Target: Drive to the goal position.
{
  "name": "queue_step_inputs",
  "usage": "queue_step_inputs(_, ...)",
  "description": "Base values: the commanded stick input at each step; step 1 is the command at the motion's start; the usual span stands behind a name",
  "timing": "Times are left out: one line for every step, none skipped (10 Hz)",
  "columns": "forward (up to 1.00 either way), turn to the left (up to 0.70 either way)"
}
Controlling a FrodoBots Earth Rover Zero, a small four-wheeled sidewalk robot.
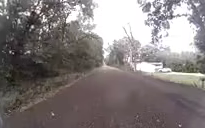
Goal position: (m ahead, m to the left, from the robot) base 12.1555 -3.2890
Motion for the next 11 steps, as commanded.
queue_step_inputs(0.70,0.00)
queue_step_inputs(0.70,0.00)
queue_step_inputs(0.70,0.00)
queue_step_inputs(0.70,0.00)
queue_step_inputs(0.70,0.00)
queue_step_inputs(0.70,0.00)
queue_step_inputs(0.70,0.00)
queue_step_inputs(0.70,0.00)
queue_step_inputs(0.70,0.00)
queue_step_inputs(0.70,0.00)
queue_step_inputs(0.70,0.00)
